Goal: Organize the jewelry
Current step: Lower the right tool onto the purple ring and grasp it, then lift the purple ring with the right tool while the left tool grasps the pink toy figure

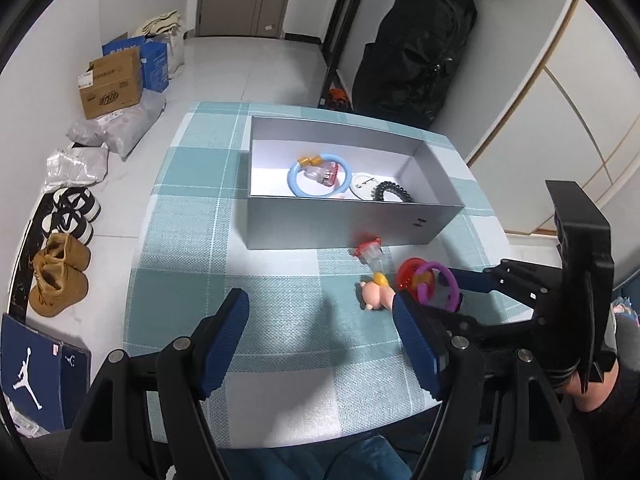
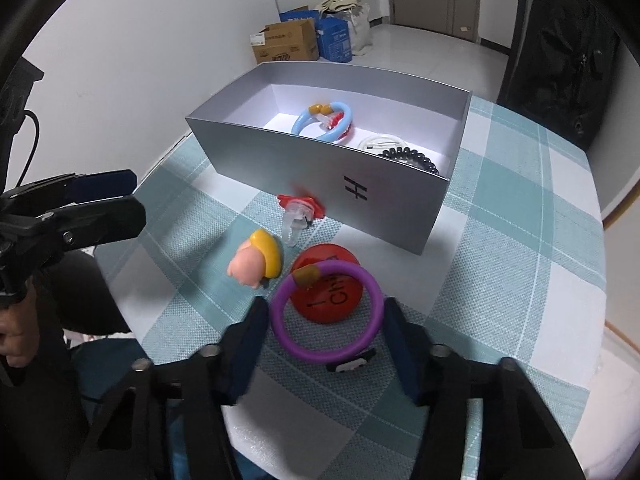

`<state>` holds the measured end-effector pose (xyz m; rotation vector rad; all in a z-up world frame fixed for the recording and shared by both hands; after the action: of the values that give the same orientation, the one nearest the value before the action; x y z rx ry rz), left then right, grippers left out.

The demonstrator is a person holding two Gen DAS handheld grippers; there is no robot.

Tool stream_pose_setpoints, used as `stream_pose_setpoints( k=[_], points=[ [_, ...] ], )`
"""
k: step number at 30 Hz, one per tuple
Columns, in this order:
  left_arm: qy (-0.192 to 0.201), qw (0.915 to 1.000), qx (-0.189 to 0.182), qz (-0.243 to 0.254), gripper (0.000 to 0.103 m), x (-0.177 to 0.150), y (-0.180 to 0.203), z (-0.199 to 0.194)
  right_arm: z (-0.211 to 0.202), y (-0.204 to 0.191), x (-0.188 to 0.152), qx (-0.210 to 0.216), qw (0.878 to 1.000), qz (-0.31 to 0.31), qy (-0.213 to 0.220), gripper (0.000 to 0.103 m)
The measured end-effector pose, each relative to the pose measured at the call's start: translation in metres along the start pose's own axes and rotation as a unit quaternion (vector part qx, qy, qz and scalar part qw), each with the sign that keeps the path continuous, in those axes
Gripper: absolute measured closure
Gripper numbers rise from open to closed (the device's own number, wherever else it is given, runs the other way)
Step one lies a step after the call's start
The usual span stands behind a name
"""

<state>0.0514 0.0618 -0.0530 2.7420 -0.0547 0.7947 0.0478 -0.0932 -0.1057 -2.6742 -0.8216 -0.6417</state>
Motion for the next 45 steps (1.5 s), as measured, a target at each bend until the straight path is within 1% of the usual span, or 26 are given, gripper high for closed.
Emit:
stream_pose_setpoints(
  k=[9, 15, 18, 24, 30, 33, 35, 37, 39, 41, 42, 44, 45],
  points=[
    [-0.004, 0.9998, 0.005, 0.019, 0.033, -0.002, 0.006, 0.002, -0.001, -0.001, 0.000, -0.006, 1.000, -0.004, 0.005, 0.052],
    [-0.014, 0.9998, 0.002, 0.011, 0.033, -0.004, 0.007, 0.008, -0.013, 0.005, 0.002, -0.002, 1.000, 0.010, 0.021, 0.052],
    [-0.017, 0.9997, 0.001, 0.017, 0.033, -0.004, 0.013, 0.012, -0.019, 0.008, 0.003, -0.003, 0.999, 0.015, 0.029, 0.052],
    [-0.022, 0.9992, -0.002, 0.035, 0.033, -0.002, 0.029, 0.024, -0.036, 0.023, 0.000, -0.016, 0.998, 0.043, 0.046, 0.052],
    [-0.023, 0.9976, 0.019, 0.063, 0.033, -0.003, 0.041, 0.035, -0.050, 0.043, -0.006, -0.023, 0.995, 0.082, 0.058, 0.052],
    [-0.024, 0.9968, 0.027, 0.071, 0.033, -0.005, 0.045, 0.039, -0.057, 0.051, -0.008, -0.019, 0.992, 0.102, 0.068, 0.052],
    [-0.026, 0.9967, 0.028, 0.072, 0.033, -0.007, 0.046, 0.041, -0.065, 0.054, -0.009, -0.004, 0.990, 0.116, 0.079, 0.052],
    [-0.025, 0.9965, 0.027, 0.075, 0.034, -0.009, 0.047, 0.040, -0.069, 0.052, -0.008, -0.004, 0.990, 0.114, 0.087, 0.052],
    [-0.019, 0.9960, 0.033, 0.081, 0.038, -0.010, 0.048, 0.039, -0.073, 0.051, -0.007, -0.006, 0.989, 0.111, 0.094, 0.052],
    [-0.022, 0.9958, 0.033, 0.082, 0.051, -0.010, 0.049, 0.041, -0.075, 0.052, -0.007, -0.004, 0.989, 0.112, 0.097, 0.052],
    [-0.025, 0.9959, 0.031, 0.081, 0.054, -0.010, 0.048, 0.042, -0.076, 0.053, -0.008, -0.004, 0.989, 0.113, 0.098, 0.052],
    [-0.033, 0.9960, 0.025, 0.079, 0.068, -0.010, 0.050, 0.047, -0.078, 0.054, -0.010, -0.003, 0.988, 0.117, 0.099, 0.052],
    [-0.036, 0.9960, 0.024, 0.078, 0.070, -0.009, 0.050, 0.048, -0.078, 0.054, -0.010, -0.002, 0.988, 0.118, 0.100, 0.052]
  ],
)
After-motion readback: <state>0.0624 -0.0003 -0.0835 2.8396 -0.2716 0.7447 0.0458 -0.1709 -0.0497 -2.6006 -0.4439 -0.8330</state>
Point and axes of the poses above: each gripper's, at about its wrist camera, not at the fingertips, and z roughly the way its jaws point, y to its right, x to its top, the point moved 1 cm from there along z, roughly the way its jaws point, and after that the axes turned 1 degree about -z, right-handed, at the moved point
